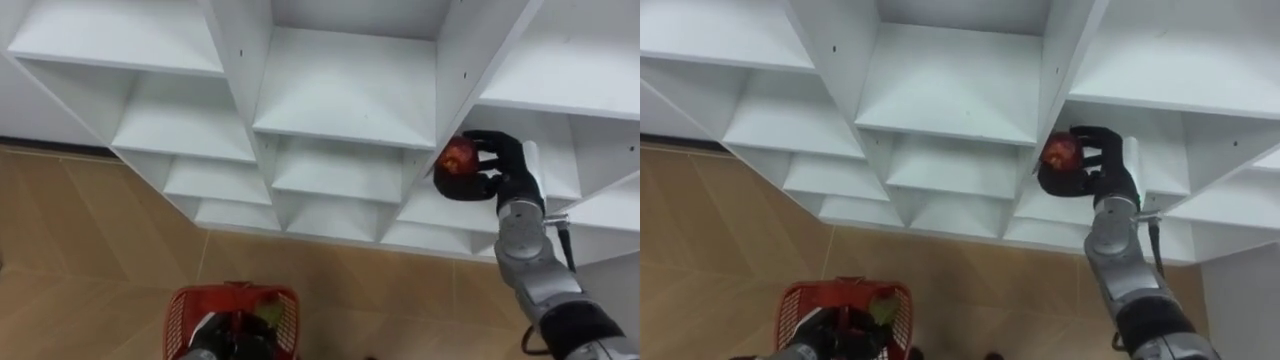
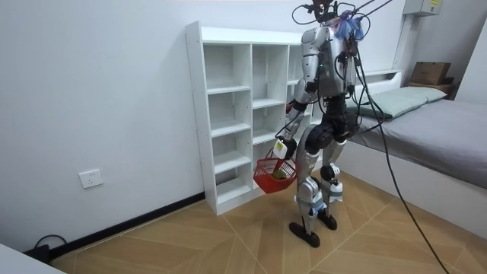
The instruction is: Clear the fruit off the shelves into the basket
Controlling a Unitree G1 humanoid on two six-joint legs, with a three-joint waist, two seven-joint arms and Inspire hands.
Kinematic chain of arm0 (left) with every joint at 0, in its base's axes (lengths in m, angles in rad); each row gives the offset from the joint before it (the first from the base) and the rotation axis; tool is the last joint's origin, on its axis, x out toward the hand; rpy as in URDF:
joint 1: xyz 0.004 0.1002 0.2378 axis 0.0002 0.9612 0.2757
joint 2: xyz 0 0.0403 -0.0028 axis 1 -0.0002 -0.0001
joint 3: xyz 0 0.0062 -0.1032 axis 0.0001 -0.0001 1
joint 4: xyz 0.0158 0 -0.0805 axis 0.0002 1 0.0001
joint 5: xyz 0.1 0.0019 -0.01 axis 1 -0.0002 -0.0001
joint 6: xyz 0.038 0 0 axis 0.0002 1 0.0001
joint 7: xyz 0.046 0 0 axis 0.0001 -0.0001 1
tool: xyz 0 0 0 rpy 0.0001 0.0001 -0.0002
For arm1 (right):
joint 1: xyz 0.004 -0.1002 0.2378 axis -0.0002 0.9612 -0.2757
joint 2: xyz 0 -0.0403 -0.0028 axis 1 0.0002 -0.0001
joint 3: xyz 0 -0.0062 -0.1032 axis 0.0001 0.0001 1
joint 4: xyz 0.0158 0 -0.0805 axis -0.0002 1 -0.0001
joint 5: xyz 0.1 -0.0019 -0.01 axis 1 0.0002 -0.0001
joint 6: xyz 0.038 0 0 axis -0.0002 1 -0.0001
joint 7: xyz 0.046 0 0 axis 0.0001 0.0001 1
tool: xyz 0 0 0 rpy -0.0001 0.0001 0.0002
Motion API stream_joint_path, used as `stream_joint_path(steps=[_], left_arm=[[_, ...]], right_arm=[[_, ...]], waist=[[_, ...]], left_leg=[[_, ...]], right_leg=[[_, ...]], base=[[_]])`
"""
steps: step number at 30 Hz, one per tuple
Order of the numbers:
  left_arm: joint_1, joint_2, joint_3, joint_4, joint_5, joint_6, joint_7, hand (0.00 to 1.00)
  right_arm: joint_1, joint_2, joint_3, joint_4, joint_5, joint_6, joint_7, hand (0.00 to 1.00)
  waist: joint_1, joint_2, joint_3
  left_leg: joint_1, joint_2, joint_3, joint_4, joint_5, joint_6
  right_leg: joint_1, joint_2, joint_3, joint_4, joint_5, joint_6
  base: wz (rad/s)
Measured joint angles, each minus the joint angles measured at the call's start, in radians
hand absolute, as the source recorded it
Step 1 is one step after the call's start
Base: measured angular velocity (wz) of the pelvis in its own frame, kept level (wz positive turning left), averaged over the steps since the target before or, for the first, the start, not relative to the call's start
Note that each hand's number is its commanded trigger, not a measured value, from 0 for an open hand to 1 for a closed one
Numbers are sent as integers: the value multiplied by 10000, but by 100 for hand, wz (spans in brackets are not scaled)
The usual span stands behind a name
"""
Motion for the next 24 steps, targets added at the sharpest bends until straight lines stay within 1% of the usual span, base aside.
stream_joint_path(steps=[1,3,5,6,7,8,9,13,15,18,20,22,24], left_arm=[[16,13,8,0,-7,-12,0,100],[198,18,184,-95,-27,-79,0,100],[346,15,284,-230,-37,-81,3,100],[438,11,304,-312,-99,-90,10,100],[506,13,305,-382,-93,-97,12,100],[588,16,324,-464,-90,-136,8,100],[620,3,373,-496,-91,-160,4,100],[773,-9,494,-737,-289,-167,4,100],[813,-78,514,-863,-306,-251,7,100],[953,-162,542,-1221,-502,-309,12,100],[956,-191,540,-1383,-492,-396,18,100],[960,-223,605,-1391,-489,-462,15,100],[961,-241,808,-1403,-497,-501,15,100]], right_arm=[[129,0,-1,-148,14,-12,25,100],[642,12,-1,-636,11,-38,203,100],[985,17,8,-720,10,-183,381,100],[1340,13,2,-910,9,-198,474,100],[1562,13,3,-1112,7,-198,514,100],[2014,38,6,-1613,0,-201,584,100],[2320,76,10,-1982,-15,-213,721,100],[2769,199,44,-2626,-10,-211,978,100],[3204,237,44,-3306,-54,-260,1156,100],[3507,428,45,-3574,-319,-340,1434,100],[3747,442,49,-3742,-574,-341,1618,100],[3916,460,65,-3783,-822,-343,1775,100],[4045,476,146,-3917,-963,-343,1879,100]], waist=[[-33,-1,-2],[-189,-25,-41],[-266,-44,-118],[-300,-57,-235],[-300,-35,-296],[-300,-31,-338],[-321,-32,-342],[-459,-15,-335],[-477,-5,-326],[-516,15,-315],[-501,6,-311],[-447,-6,-303],[-448,-38,-283]], left_leg=[[60,-3,0,-1,0,0],[332,-5,-1,0,-2,-1],[559,9,-9,-5,-23,-17],[683,20,-24,-22,-70,-30],[736,44,-60,-24,-124,-34],[882,66,-79,-54,-174,-38],[1063,70,-68,-146,-182,-39],[1570,101,2,-320,-193,-36],[1877,115,24,-459,-196,-41],[2063,122,58,-570,-203,-53],[2115,120,66,-653,-201,-55],[2285,130,168,-776,-206,-62],[2401,152,282,-880,-233,-90]], right_leg=[[72,-2,-5,-12,-8,8],[425,18,-14,-170,-20,28],[711,56,-34,-329,-12,49],[847,85,-21,-392,-22,67],[938,136,-21,-453,-22,72],[1087,163,-35,-489,-23,78],[1233,173,-32,-522,-20,82],[1755,269,70,-779,32,129],[2013,305,109,-882,51,134],[2171,345,172,-980,54,139],[2186,355,185,-1007,54,140],[2281,387,293,-1020,51,146],[2326,434,410,-1037,44,157]], base=[[0],[0],[4],[5],[4],[0],[0],[-4],[-6],[-6],[-4],[-15],[-17]])
